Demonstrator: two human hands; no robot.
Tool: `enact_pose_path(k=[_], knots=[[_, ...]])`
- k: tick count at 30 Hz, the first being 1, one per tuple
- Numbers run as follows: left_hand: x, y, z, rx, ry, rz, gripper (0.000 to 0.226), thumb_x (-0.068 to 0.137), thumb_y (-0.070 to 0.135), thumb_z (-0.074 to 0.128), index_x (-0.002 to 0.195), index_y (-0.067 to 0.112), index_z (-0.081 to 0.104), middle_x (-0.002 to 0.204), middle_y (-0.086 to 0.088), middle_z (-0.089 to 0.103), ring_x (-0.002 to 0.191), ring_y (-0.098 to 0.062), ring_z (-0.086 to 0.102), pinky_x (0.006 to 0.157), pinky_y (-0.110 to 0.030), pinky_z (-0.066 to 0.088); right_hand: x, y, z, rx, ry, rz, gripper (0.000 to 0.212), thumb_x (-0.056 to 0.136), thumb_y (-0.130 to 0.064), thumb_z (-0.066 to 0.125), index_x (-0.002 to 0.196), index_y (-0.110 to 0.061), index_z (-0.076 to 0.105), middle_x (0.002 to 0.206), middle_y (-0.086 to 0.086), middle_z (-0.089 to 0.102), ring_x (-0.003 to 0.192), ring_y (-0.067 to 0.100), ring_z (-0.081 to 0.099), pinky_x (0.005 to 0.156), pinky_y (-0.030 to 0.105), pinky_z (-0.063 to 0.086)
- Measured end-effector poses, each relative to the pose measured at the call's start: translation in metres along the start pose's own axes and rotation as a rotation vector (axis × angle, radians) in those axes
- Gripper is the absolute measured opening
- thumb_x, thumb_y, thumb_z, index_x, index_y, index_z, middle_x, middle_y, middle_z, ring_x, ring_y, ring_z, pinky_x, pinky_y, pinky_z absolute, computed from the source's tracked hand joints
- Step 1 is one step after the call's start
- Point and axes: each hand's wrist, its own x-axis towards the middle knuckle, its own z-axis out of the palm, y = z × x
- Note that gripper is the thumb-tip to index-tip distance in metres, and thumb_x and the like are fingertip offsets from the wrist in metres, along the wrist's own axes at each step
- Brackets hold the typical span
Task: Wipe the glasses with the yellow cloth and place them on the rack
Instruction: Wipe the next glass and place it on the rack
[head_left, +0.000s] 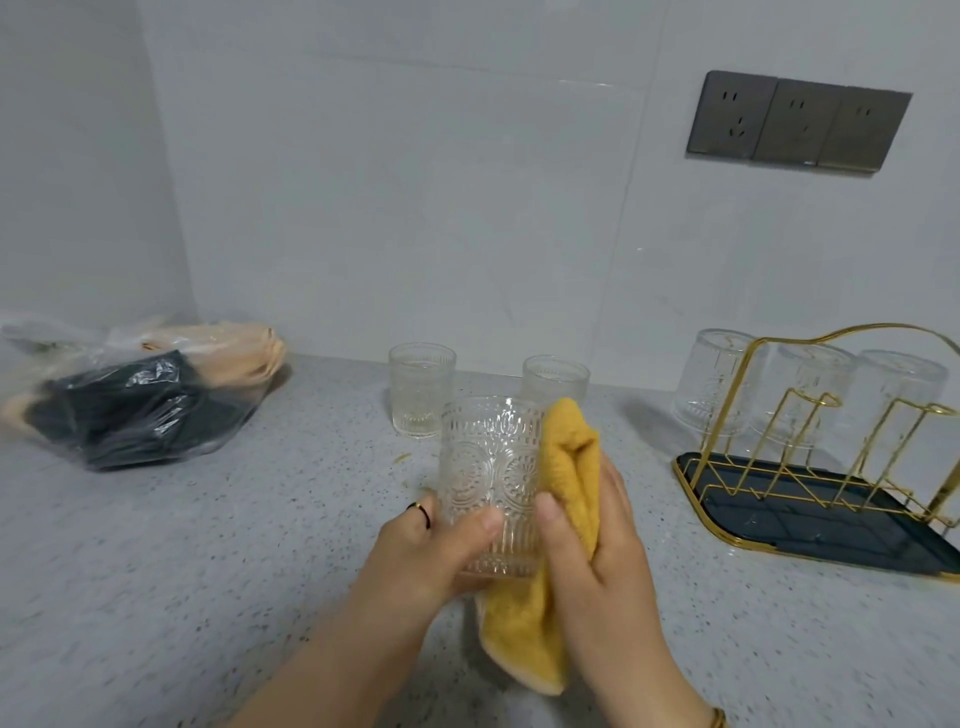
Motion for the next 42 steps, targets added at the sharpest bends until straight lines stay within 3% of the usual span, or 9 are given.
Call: enact_pose_path(k=[5, 10, 14, 17, 23, 26, 28, 34, 42], knots=[[0.002, 0.005, -0.004, -0.083, 0.104, 0.03, 0.055, 0.058, 0.029, 0.078, 0.104, 0.002, 0.064, 0.09, -0.012, 0.075, 0.083, -0.022, 0.072, 0.07, -0.028, 0.059, 0.0, 0.003, 0.004, 0.172, -0.046, 0.238, 0.016, 0.082, -0.044, 0.055, 0.08, -0.031, 0.065, 0.082, -0.017, 0.07, 0.072, 0.001, 0.064, 0.063, 0.014, 0.048], [0.007, 0.01, -0.011, -0.055, 0.181, 0.052, 0.066, 0.047, 0.038, 0.074, 0.101, 0.001, 0.066, 0.09, -0.012, 0.074, 0.085, -0.021, 0.071, 0.081, -0.035, 0.053, -0.009, 0.002, 0.011, -0.067, -0.058, -0.021, 0.04, 0.058, -0.079, 0.046, 0.098, -0.074, 0.041, 0.122, -0.031, 0.048, 0.115, -0.013, 0.041, 0.09, 0.001, 0.032], [0.002, 0.006, -0.005, 0.01, 0.048, 0.043, 0.063, 0.052, 0.039, 0.071, 0.105, 0.005, 0.065, 0.096, -0.011, 0.074, 0.091, -0.024, 0.07, 0.083, -0.039, 0.054, -0.003, -0.002, 0.004, -0.063, -0.098, -0.044, 0.056, 0.066, -0.07, 0.041, 0.121, -0.061, 0.032, 0.138, -0.022, 0.034, 0.128, -0.007, 0.03, 0.107, 0.014, 0.027], [-0.002, 0.005, -0.001, 0.036, -0.01, 0.085, 0.066, 0.048, 0.045, 0.067, 0.104, 0.011, 0.065, 0.096, -0.01, 0.074, 0.09, -0.025, 0.07, 0.081, -0.038, 0.054, 0.003, 0.001, -0.005, 0.14, -0.12, 0.068, 0.061, 0.067, -0.066, 0.04, 0.122, -0.037, 0.043, 0.115, -0.02, 0.059, 0.109, -0.002, 0.053, 0.094, 0.02, 0.044], [0.002, 0.013, -0.008, 0.001, 0.142, 0.099, 0.065, 0.051, 0.043, 0.073, 0.103, 0.005, 0.066, 0.093, -0.011, 0.074, 0.088, -0.022, 0.071, 0.082, -0.034, 0.057, -0.008, 0.002, 0.006, -0.027, -0.163, 0.073, 0.047, 0.072, -0.076, 0.034, 0.098, -0.042, 0.052, 0.097, -0.017, 0.064, 0.093, -0.007, 0.055, 0.076, 0.011, 0.042], [0.004, 0.014, -0.008, 0.077, 0.184, 0.089, 0.048, 0.054, 0.037, 0.072, 0.094, 0.01, 0.069, 0.083, -0.005, 0.075, 0.081, -0.021, 0.071, 0.075, -0.033, 0.055, -0.012, -0.001, 0.011, -0.179, -0.197, -0.048, 0.051, 0.065, -0.076, 0.032, 0.115, -0.068, 0.027, 0.139, -0.032, 0.022, 0.122, -0.021, 0.02, 0.096, -0.003, 0.019], [0.001, 0.015, -0.005, 0.115, 0.157, 0.083, 0.021, 0.068, 0.023, 0.071, 0.086, 0.014, 0.069, 0.075, 0.0, 0.075, 0.074, -0.016, 0.071, 0.065, -0.027, 0.055, -0.009, -0.007, 0.009, -0.15, -0.209, -0.067, 0.055, 0.068, -0.063, 0.034, 0.114, -0.077, 0.006, 0.139, -0.04, -0.004, 0.126, -0.023, 0.0, 0.095, -0.007, 0.006], [-0.005, 0.01, -0.002, 0.07, 0.028, 0.088, 0.059, 0.05, 0.046, 0.068, 0.101, 0.015, 0.068, 0.096, -0.007, 0.074, 0.092, -0.023, 0.07, 0.086, -0.043, 0.051, -0.002, -0.007, -0.003, 0.401, -0.142, 0.204, 0.047, 0.059, -0.061, 0.05, 0.105, -0.053, 0.051, 0.116, -0.014, 0.063, 0.112, 0.008, 0.056, 0.099, 0.035, 0.045], [0.0, 0.015, -0.008, 0.14, 0.004, 0.082, 0.099, 0.033, 0.073, 0.075, 0.111, 0.014, 0.064, 0.101, -0.001, 0.074, 0.098, -0.018, 0.068, 0.095, -0.041, 0.048, -0.003, -0.005, 0.001, 0.255, -0.104, 0.116, 0.051, 0.066, -0.055, 0.052, 0.116, -0.047, 0.045, 0.119, -0.015, 0.059, 0.114, 0.003, 0.053, 0.103, 0.039, 0.041]])
